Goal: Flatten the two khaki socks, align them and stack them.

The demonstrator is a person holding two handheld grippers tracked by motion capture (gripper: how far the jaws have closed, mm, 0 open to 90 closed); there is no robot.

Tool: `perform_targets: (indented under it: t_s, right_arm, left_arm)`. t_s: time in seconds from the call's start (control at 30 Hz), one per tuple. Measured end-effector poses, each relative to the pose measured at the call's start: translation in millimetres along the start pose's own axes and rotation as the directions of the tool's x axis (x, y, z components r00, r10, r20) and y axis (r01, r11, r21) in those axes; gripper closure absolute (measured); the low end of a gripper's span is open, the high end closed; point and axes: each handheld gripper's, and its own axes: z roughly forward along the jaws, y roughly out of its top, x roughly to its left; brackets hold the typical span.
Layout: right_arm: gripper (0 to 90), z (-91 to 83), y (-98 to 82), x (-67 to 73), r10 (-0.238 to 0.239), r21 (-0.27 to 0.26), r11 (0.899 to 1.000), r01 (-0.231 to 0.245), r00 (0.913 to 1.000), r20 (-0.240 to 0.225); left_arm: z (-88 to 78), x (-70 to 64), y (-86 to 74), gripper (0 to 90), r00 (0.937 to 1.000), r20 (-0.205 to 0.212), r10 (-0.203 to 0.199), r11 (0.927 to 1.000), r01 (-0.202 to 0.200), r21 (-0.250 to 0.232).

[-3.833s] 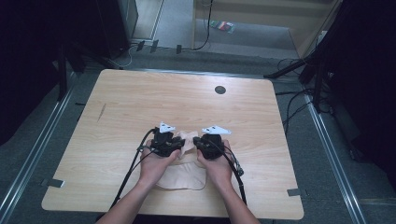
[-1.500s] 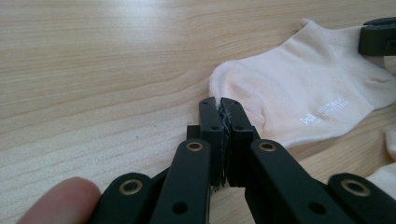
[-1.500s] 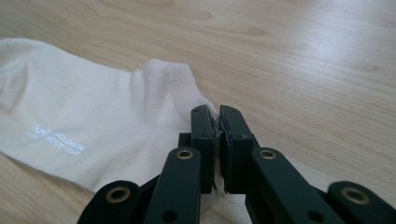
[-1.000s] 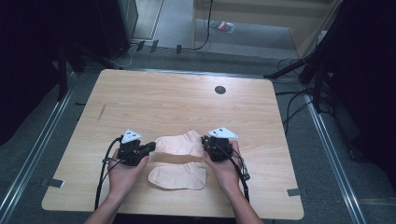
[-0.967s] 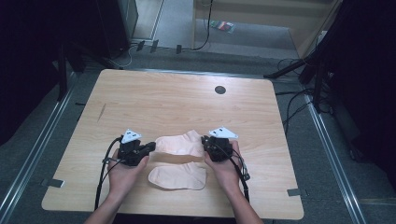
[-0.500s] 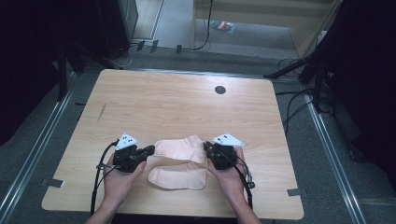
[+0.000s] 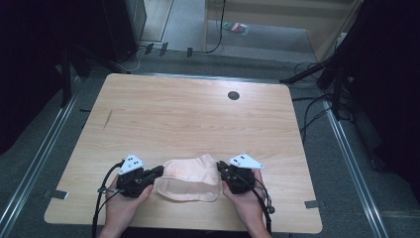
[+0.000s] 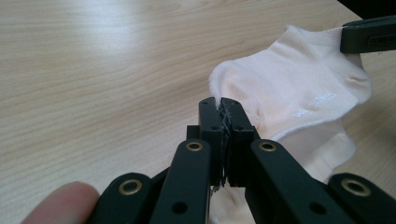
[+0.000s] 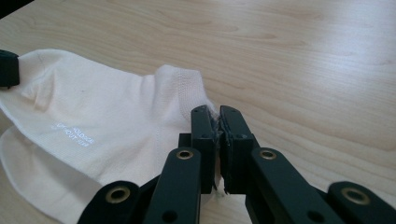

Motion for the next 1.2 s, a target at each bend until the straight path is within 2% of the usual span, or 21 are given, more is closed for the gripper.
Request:
perform_targets:
  t_s: [0.47,0.63,0.9,1.2]
  right_arm:
    - [85.9,-10.7,-17.9,9.0,0.005,0.014,1.000,-0.005,0.9999,-0.017]
    - [85.8,-14.4,-26.4,11.3,0.005,0.027,1.000,-0.004,0.9998,-0.018]
    - [85.8,-15.8,-34.4,13.7,0.012,0.027,1.000,-0.012,0.9997,-0.019]
    - [85.8,-14.8,-37.0,16.6,-0.002,0.026,1.000,0.002,0.9998,-0.019]
  left_arm:
    - [-7.0,-7.3,-19.4,89.3,0.9998,0.011,0.015,0.9995,-0.015,0.027]
    - [-5.5,-10.9,-27.8,89.3,0.9995,0.007,0.032,0.9985,-0.032,0.044]
    - [-2.1,-8.4,-35.3,89.1,0.9996,0.005,0.028,0.9981,-0.028,0.055]
    - [-0.1,-8.4,-37.9,88.7,0.9991,-0.006,0.043,0.9970,-0.042,0.065]
